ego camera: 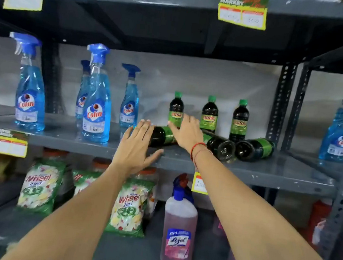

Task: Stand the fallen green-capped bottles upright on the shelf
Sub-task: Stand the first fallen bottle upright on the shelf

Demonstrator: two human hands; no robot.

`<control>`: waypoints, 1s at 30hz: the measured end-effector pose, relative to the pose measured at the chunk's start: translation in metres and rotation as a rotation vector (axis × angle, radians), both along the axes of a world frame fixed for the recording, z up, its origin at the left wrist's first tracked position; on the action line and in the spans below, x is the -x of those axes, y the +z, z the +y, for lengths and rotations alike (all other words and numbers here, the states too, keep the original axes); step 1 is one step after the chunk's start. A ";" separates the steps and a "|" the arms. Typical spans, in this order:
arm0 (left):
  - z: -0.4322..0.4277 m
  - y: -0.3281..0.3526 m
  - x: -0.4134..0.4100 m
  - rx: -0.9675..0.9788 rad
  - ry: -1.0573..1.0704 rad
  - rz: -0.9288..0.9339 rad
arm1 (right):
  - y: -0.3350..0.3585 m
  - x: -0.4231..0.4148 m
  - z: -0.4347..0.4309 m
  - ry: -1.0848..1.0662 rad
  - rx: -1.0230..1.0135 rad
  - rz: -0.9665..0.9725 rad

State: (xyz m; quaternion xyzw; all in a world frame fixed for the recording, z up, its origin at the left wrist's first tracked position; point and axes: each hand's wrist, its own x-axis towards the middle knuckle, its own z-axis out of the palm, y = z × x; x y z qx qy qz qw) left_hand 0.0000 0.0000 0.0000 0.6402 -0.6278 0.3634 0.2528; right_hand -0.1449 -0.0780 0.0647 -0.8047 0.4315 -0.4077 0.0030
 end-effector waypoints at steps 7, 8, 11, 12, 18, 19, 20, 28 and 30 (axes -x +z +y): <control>0.003 -0.020 -0.016 -0.029 0.126 0.118 | -0.007 -0.043 -0.013 -0.013 -0.554 -0.240; 0.001 -0.021 -0.016 -0.018 0.130 0.118 | -0.007 -0.046 -0.014 -0.019 -0.576 -0.265; -0.001 -0.022 -0.017 0.007 0.150 0.106 | -0.004 -0.051 -0.023 0.008 -0.713 -0.404; -0.001 -0.022 -0.017 0.008 0.159 0.094 | -0.003 -0.052 -0.024 0.026 -0.764 -0.445; -0.006 -0.025 -0.019 0.047 0.179 0.096 | -0.005 -0.061 -0.046 0.051 -0.829 -0.606; -0.007 -0.025 -0.019 0.048 0.174 0.102 | -0.005 -0.063 -0.049 0.071 -0.845 -0.664; -0.007 -0.026 -0.019 0.050 0.168 0.108 | -0.006 -0.063 -0.051 0.094 -0.869 -0.717; -0.005 -0.025 -0.018 0.055 0.160 0.111 | -0.005 -0.055 -0.051 0.215 -0.885 -0.890; -0.004 -0.026 -0.018 0.057 0.158 0.110 | 0.001 -0.054 -0.045 0.178 -0.764 -0.876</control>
